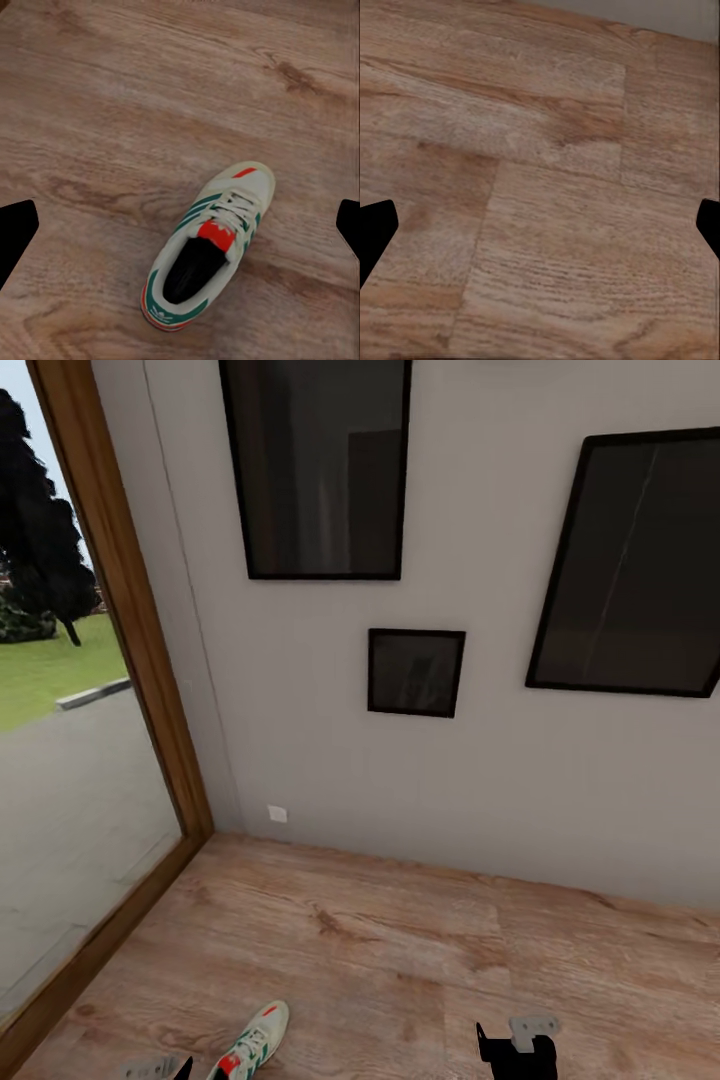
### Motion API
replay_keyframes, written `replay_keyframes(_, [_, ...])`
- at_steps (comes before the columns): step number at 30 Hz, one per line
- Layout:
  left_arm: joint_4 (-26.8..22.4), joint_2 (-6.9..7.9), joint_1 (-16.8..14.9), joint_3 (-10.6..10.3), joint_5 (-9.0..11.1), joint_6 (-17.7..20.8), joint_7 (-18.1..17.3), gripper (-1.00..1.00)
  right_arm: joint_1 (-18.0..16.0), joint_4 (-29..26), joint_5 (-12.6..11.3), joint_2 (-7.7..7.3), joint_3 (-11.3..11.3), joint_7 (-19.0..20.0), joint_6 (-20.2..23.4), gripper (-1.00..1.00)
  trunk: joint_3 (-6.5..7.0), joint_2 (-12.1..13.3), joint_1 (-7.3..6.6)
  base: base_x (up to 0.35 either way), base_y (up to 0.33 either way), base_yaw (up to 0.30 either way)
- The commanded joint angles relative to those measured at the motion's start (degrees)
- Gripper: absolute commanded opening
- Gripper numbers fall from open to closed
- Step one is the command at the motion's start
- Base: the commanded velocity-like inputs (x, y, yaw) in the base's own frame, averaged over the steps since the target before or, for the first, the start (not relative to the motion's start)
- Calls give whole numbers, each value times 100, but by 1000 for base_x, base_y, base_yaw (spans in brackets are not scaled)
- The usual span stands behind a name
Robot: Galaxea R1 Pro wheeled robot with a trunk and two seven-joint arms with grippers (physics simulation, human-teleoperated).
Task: Pick up the two gym shoes and the two sandals from the corridor floor and place them onto the hallstand (shoe rack) in the corridor, making sure they are on the rack and not on the floor. Arrange them so the two gym shoes are next to each other and the two sandals are next to each other.
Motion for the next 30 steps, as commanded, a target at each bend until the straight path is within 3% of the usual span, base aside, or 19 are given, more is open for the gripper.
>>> replay_keyframes(1, [4, -2, -3, 36, 22, -3, -56, 100, -5, 5, -60, -2, 49, -15, -18, 100, -3, -2, -1, 0, 0, -289])
replay_keyframes(13, [4, -2, -3, 36, 22, -3, -56, 100, -5, 5, -60, -2, 51, -15, -18, 100, 28, -2, -1, -18, 10, -290])
replay_keyframes(30, [-5, -2, -3, 36, 22, -3, -56, 100, -5, 5, -60, -2, 55, -15, -18, 100, 61, -2, -1, -74, 116, -291])
